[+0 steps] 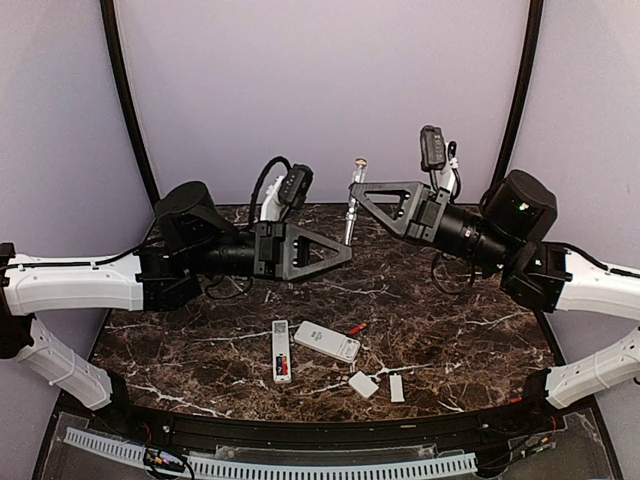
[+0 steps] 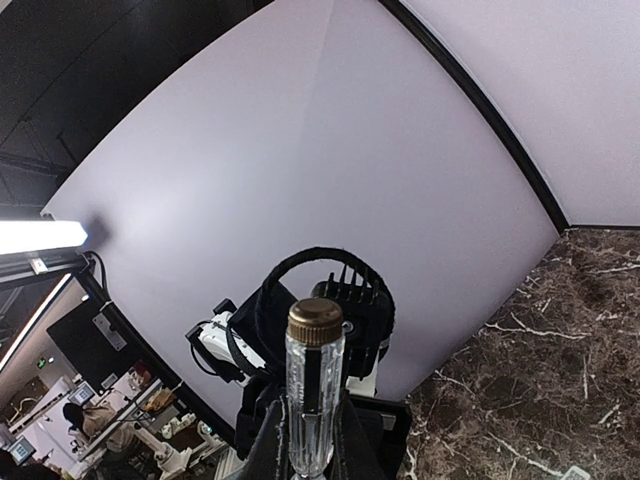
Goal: Unload the batteries from the remote control
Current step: Pass from the right arm to the left
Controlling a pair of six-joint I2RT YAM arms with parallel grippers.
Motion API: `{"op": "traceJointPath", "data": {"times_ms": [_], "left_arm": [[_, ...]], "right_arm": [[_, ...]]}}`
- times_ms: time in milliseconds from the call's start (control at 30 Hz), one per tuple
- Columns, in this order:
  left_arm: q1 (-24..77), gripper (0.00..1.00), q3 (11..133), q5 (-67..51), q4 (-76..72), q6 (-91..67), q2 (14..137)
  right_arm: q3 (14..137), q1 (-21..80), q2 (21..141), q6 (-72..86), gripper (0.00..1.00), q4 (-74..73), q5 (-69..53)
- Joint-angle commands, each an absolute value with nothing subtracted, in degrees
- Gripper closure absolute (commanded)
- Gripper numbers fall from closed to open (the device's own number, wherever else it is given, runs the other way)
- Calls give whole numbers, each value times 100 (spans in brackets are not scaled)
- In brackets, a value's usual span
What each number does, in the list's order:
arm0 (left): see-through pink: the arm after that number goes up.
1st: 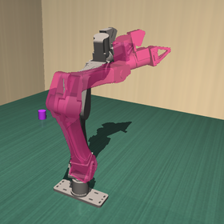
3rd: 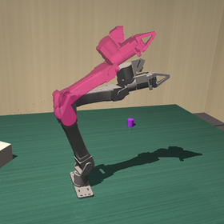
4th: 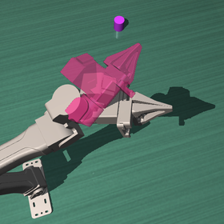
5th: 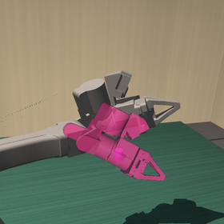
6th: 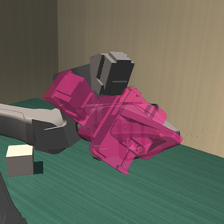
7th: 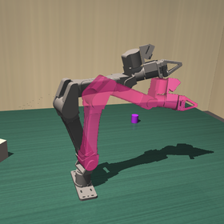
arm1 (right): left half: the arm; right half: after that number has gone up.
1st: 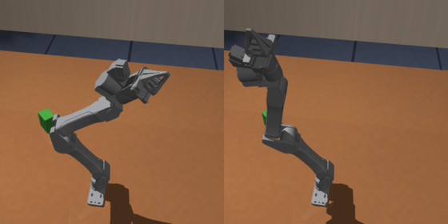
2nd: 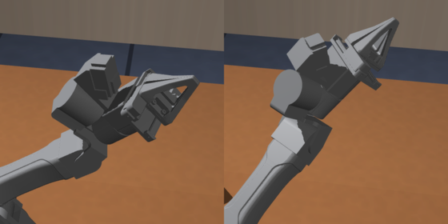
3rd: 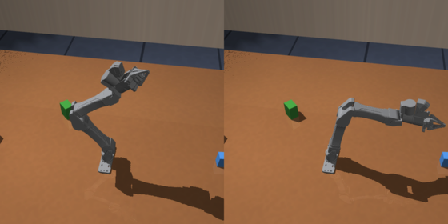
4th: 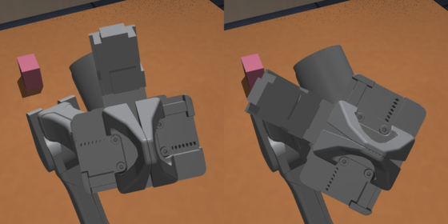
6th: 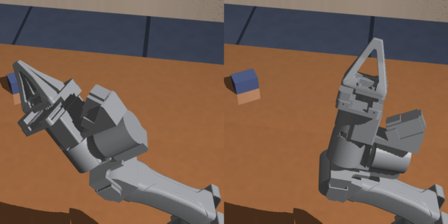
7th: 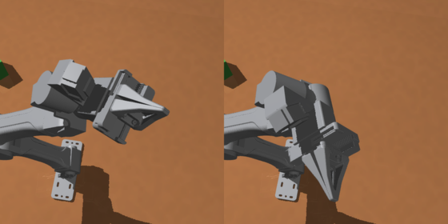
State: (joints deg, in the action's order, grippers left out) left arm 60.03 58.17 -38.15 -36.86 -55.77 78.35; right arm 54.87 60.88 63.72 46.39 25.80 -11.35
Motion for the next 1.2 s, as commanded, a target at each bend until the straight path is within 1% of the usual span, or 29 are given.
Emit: {"op": "traceJointPath", "data": {"times_ms": [0, 167, 300, 400, 500, 533, 600, 800, 867, 967, 1100, 1167], "left_arm": [[6038, 81, 5827, -3854, -4082, -5529, 7744], [6038, 81, 5835, -3832, -4100, -5543, 7751], [6038, 89, 5800, -3802, -4113, -5563, 7744], [6038, 99, 5752, -3750, -4105, -5557, 7715], [6038, 100, 5694, -3731, -4081, -5523, 7694], [6038, 100, 5677, -3738, -4058, -5499, 7669], [6038, 100, 5689, -3741, -3759, -5352, 7602], [6019, 100, 5596, -3655, -2132, -4464, 7134], [5994, 100, 5528, -3660, -1613, -4235, 6987], [5960, 100, 5521, -3705, -561, -3852, 6837], [5950, 100, 5735, -3717, 1010, -3039, 6873], [5955, 100, 5848, -3681, 1640, -2654, 6944]], "right_arm": [[5365, 6151, 6317, 4666, 100, 2619, -1177], [5370, 6149, 6317, 4664, 100, 2608, -1194], [5364, 6147, 6315, 4667, 100, 2580, -1195], [5333, 6144, 6315, 4682, 100, 2573, -1185], [5294, 6139, 6278, 4693, 100, 2562, -1166], [5283, 6144, 6265, 4685, 95, 2529, -1173], [5305, 6149, 6197, 4641, 82, 2345, -1150], [5178, 6122, 5617, 4474, 36, 1331, -763], [5174, 6114, 5410, 4429, 24, 798, -574], [5344, 6060, 5246, 4378, 14, -275, -297], [5730, 5931, 5364, 4283, 11, -1569, -428], [5850, 5910, 5424, 4173, 10, -1887, -633]]}}
